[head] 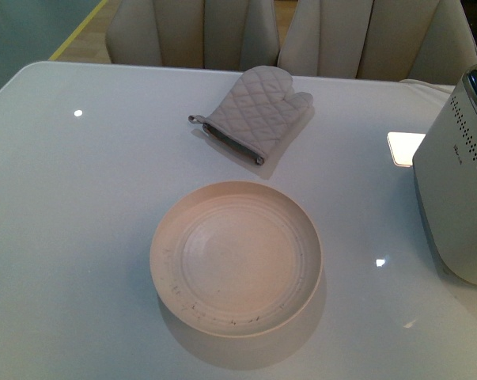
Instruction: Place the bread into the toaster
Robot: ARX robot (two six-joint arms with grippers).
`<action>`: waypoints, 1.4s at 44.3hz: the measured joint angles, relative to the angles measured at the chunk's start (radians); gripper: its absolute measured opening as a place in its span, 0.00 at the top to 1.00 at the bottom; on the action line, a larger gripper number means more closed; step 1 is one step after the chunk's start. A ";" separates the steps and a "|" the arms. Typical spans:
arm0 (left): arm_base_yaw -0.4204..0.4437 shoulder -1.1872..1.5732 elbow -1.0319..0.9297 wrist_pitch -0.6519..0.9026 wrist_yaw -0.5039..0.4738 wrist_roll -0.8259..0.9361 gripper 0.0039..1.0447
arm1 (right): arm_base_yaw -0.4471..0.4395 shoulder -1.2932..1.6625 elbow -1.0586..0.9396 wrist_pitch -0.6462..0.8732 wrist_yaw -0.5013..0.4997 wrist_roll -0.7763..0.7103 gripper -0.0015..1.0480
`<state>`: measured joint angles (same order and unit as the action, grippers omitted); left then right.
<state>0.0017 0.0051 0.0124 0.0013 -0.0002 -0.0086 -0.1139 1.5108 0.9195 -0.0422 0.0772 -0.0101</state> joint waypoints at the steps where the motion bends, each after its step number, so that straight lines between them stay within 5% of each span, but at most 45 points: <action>1: 0.000 0.000 0.000 0.000 0.000 0.000 0.06 | 0.000 0.000 0.000 -0.005 0.003 0.000 0.97; 23: 0.000 0.000 0.000 0.000 0.000 0.000 0.06 | 0.010 -0.006 -0.039 -0.054 0.004 0.006 0.96; 32: 0.000 0.000 0.000 0.000 0.000 0.000 0.06 | -0.005 0.007 -0.090 -0.051 -0.014 0.026 0.60; 50: 0.000 0.000 0.000 0.000 0.000 0.000 0.06 | -0.027 -0.329 -0.165 0.044 -0.024 0.082 0.07; 55: 0.000 0.000 0.000 0.000 0.000 0.000 0.06 | -0.048 -0.555 -0.329 0.349 -0.199 0.045 0.24; 62: 0.000 0.000 0.000 0.000 0.000 0.000 0.06 | -0.010 -0.668 -0.552 0.509 -0.193 0.021 0.58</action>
<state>0.0017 0.0051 0.0124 0.0013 -0.0006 -0.0086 -0.1238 0.8425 0.3672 0.4667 -0.1158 0.0105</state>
